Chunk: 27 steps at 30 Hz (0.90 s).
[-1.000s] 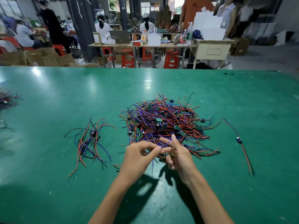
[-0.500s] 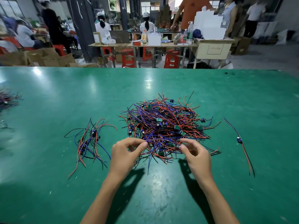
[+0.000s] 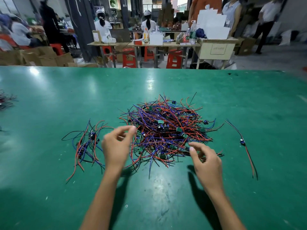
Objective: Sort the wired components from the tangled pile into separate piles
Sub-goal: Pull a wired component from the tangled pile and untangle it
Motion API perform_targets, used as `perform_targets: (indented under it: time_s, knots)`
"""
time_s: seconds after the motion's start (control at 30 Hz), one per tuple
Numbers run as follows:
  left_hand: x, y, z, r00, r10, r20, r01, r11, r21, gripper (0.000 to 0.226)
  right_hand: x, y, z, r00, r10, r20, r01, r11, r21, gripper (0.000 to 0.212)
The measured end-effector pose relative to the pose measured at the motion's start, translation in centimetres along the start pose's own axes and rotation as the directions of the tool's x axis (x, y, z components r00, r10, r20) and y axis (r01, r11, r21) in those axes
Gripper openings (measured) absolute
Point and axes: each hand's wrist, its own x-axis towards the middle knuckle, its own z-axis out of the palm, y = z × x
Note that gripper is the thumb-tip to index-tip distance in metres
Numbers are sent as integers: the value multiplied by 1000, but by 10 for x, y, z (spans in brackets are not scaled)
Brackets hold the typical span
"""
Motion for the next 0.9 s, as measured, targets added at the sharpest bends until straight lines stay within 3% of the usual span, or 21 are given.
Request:
perform_targets:
  time_s: [0.1, 0.2, 0.3, 0.4, 0.5, 0.6, 0.7, 0.77, 0.9]
  knots:
    - [41, -28, -43, 985, -118, -123, 135, 981, 143, 14, 1, 18, -1, 994, 71, 78, -56, 982, -182, 27]
    - [57, -58, -72, 960, -232, -154, 276, 870, 409, 30, 0, 26, 8, 976, 88, 201, -10, 933, -360, 37]
    - [54, -74, -82, 941, -317, -114, 327, 774, 542, 33, 2, 28, 13, 984, 58, 170, 7, 934, -358, 26]
    - [43, -71, -74, 947, -283, -152, 313, 704, 638, 35, 3, 31, 15, 991, 65, 119, -17, 931, -365, 22]
    - [24, -50, -47, 993, -102, -68, 122, 848, 516, 19, -1, 30, 12, 999, -18, 48, 33, 935, -352, 17]
    - [-9, -16, -9, 973, 162, 166, -209, 923, 323, 8, -5, 28, 9, 988, -154, -29, 131, 915, -382, 23]
    - [-42, 5, 31, 812, 388, 435, -501, 847, 179, 11, -9, 26, 7, 959, -271, -78, 218, 888, -406, 28]
    - [-56, 9, 57, 711, 445, 545, -608, 778, 158, 21, -10, 25, 6, 946, -312, -92, 254, 884, -392, 26]
    - [-67, 7, 89, 647, 419, 637, -678, 698, 229, 30, -15, 24, -1, 928, -359, -100, 304, 884, -354, 32]
